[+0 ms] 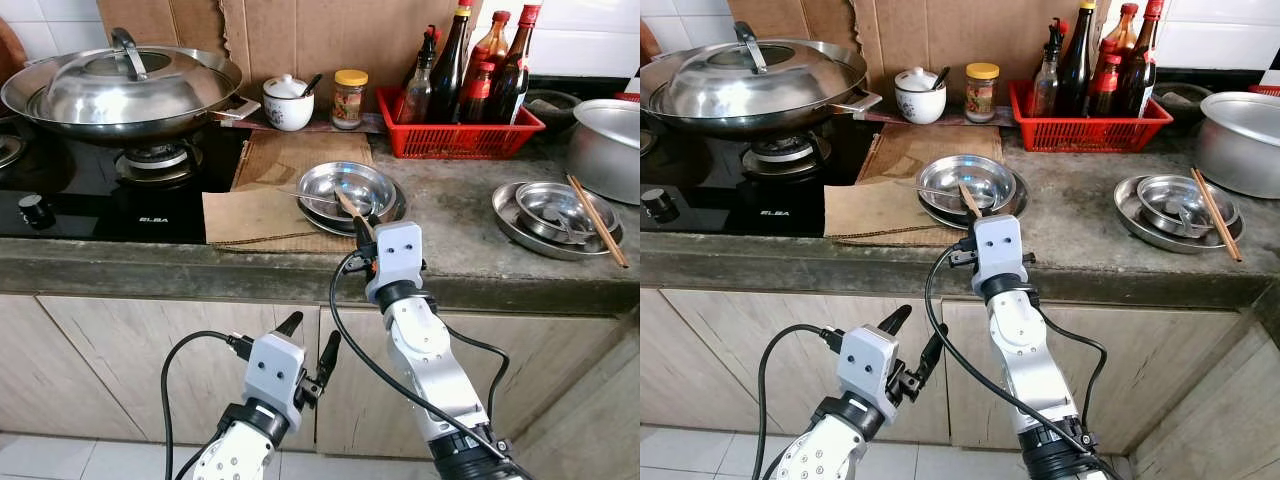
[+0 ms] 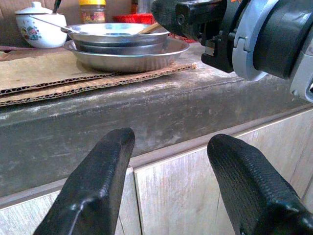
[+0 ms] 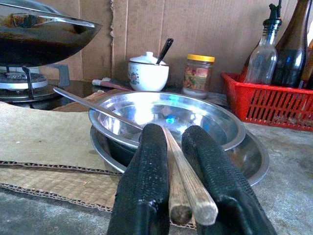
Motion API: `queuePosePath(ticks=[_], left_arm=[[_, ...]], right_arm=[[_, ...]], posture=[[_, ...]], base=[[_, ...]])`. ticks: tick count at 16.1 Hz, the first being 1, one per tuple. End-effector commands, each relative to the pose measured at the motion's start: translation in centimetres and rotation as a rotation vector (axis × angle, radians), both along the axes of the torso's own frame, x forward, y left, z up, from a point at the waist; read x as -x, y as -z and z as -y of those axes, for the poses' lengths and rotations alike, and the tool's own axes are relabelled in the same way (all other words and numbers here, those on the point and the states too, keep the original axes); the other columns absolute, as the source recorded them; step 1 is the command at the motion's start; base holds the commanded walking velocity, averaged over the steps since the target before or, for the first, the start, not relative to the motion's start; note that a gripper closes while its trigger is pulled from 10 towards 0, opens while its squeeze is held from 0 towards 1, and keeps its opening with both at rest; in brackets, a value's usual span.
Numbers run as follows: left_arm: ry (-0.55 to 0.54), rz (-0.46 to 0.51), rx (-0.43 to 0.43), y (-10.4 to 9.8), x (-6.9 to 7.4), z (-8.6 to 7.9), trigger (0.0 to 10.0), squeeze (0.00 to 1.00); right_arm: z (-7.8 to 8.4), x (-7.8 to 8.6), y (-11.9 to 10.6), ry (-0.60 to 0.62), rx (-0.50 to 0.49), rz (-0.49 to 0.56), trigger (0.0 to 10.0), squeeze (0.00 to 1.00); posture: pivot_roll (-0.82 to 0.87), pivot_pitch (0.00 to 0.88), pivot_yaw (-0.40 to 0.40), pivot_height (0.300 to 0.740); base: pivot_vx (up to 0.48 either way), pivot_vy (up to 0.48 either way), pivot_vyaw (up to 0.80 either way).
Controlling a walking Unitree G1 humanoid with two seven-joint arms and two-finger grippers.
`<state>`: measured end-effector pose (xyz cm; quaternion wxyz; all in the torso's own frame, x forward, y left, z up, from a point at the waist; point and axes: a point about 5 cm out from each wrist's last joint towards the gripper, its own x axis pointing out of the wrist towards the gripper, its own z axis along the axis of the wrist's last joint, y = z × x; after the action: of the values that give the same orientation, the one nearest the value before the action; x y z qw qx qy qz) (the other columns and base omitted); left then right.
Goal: Kitchen organization
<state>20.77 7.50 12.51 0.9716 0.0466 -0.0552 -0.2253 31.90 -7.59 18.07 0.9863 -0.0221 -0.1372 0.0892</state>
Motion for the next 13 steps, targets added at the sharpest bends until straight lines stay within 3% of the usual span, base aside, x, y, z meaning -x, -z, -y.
queuePosePath(ticks=[1,4,12,13], left_arm=[[0.007,0.008,0.009,-0.1,0.0,0.1,10.0,0.00],[0.004,0.005,0.009,-0.1,-0.1,0.1,10.0,0.00],[-0.022,-0.005,0.018,0.0,-0.3,-0.2,10.0,0.00],[-0.030,-0.006,0.022,0.0,-0.4,-0.3,10.0,0.00]], right_arm=[[0.0,-0.2,-0.4,0.006,-0.004,0.018,0.0,0.00],[0.1,-0.3,-0.6,0.015,-0.012,0.028,0.0,0.00],[1.5,0.2,-4.7,0.081,-0.089,0.179,0.0,0.00],[2.5,0.6,-5.1,0.115,-0.110,0.190,0.7,0.00]], posture=[[0.21,0.033,-0.034,0.740],[0.21,0.032,-0.037,0.740],[0.21,0.027,-0.037,0.740],[0.21,0.023,-0.037,0.740]], base=[[0.000,0.000,0.00],[0.000,0.000,0.00],[0.000,0.000,0.00],[0.000,0.000,0.00]])
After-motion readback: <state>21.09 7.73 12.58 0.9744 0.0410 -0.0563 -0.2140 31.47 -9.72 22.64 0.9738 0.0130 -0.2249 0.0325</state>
